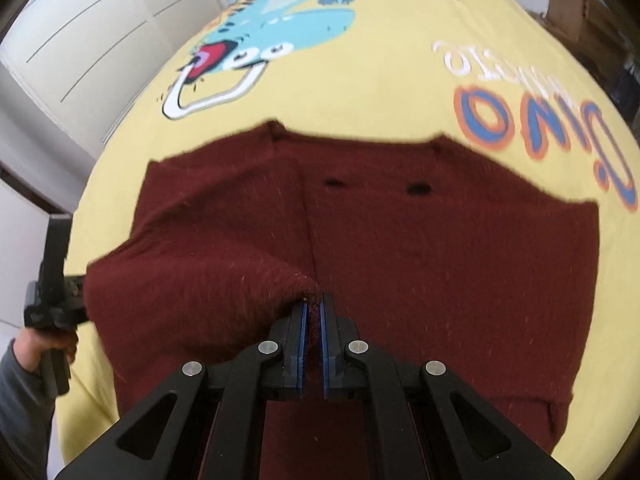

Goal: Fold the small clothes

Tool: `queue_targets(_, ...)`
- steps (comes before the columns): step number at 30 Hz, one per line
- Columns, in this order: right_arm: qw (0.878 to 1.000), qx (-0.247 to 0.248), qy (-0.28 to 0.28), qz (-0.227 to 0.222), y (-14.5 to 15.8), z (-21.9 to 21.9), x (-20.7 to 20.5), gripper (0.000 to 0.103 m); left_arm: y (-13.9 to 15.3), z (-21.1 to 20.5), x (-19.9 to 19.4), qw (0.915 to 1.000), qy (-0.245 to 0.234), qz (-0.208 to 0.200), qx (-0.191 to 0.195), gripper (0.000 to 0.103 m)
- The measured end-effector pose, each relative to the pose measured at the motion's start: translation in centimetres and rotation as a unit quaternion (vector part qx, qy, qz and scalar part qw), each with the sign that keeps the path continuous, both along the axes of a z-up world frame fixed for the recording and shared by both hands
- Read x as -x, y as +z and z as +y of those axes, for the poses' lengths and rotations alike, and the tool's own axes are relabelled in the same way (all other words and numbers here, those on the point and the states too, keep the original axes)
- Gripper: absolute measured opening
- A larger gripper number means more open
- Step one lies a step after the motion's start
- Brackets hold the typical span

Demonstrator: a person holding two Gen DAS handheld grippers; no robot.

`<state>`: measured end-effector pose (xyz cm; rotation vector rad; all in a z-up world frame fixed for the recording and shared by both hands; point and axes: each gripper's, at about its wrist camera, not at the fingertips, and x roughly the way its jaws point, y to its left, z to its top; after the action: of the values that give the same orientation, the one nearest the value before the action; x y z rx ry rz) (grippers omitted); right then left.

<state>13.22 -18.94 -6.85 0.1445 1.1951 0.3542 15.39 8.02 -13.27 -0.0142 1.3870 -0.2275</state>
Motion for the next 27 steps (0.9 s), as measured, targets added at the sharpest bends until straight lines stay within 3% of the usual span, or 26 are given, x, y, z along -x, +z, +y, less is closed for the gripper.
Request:
queue_targets(6,0.999,0.022,0.022,0.019,-1.9,0.9,0.8,0.011,-0.1,-0.5,0.2,1.0,0.001,0.001,-0.002,0.016)
queue_targets(8,0.998,0.044,0.029,0.022,-2.1,1.3,0.8,0.025,-0.1,-0.6,0.2,1.0,0.002,0.001,-0.002,0.016)
queue_targets(10,0.996,0.075,0.039,0.018,-2.0,1.6,1.0,0.063,-0.1,-0.7,0.3,1.0,0.002,0.002,-0.002,0.016)
queue_targets(11,0.995,0.093,0.045,0.015,-1.8,1.7,1.3,0.069,-0.1,-0.7,0.3,1.0,0.002,0.002,-0.002,0.016)
queue_targets(18,0.986,0.136,0.096,-0.007,0.3,3.2,3.4,0.073,0.0,-0.7,0.1,1.0,0.002,0.001,-0.002,0.016)
queue_targets(23,0.98,0.128,0.147,-0.043,2.5,7.3,5.2,0.078,-0.1,-0.8,0.2,1.0,0.001,0.001,-0.003,0.016)
queue_targets(27,0.974,0.122,0.182,-0.06,2.2,11.1,6.1,0.079,-0.1,-0.9,0.3,1.0,0.001,0.001,-0.003,0.016)
